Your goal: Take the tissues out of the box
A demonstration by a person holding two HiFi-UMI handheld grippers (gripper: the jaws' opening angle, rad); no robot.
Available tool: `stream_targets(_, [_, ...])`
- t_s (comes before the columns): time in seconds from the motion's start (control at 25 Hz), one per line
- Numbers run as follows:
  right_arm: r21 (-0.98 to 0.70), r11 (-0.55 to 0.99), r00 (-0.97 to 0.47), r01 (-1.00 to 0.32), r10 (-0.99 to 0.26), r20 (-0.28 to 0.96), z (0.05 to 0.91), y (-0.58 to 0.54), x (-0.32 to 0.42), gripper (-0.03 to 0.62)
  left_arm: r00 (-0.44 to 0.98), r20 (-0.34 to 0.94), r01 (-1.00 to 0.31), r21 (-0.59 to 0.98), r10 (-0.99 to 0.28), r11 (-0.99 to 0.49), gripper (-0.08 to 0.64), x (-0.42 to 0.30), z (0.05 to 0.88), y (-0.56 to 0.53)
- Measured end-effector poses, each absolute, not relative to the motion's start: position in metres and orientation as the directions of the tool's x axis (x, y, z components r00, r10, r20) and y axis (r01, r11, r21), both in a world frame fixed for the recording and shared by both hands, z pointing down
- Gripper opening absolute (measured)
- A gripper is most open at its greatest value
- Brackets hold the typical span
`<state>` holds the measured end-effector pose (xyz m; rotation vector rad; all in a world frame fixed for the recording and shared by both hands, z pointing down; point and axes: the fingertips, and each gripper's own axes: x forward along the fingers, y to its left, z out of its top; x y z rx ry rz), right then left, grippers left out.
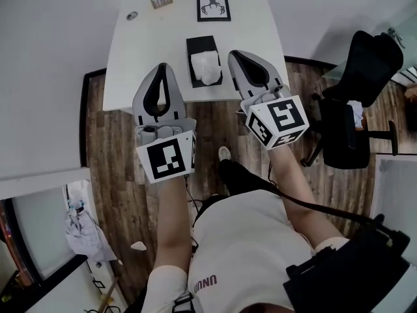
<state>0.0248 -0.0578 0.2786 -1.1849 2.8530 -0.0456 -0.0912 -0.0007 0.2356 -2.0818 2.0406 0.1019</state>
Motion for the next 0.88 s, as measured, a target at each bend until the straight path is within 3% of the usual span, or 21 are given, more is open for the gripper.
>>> stream_targets(0.88, [-0.037,0.753,-0.753,-0.657,-0.658,-0.015,0.287,-0.138,0.016,0.02,-0.016,-0.228,-0.98,-0.191,-0.974,0.061,0.012,-0.103,0.23,-0.075])
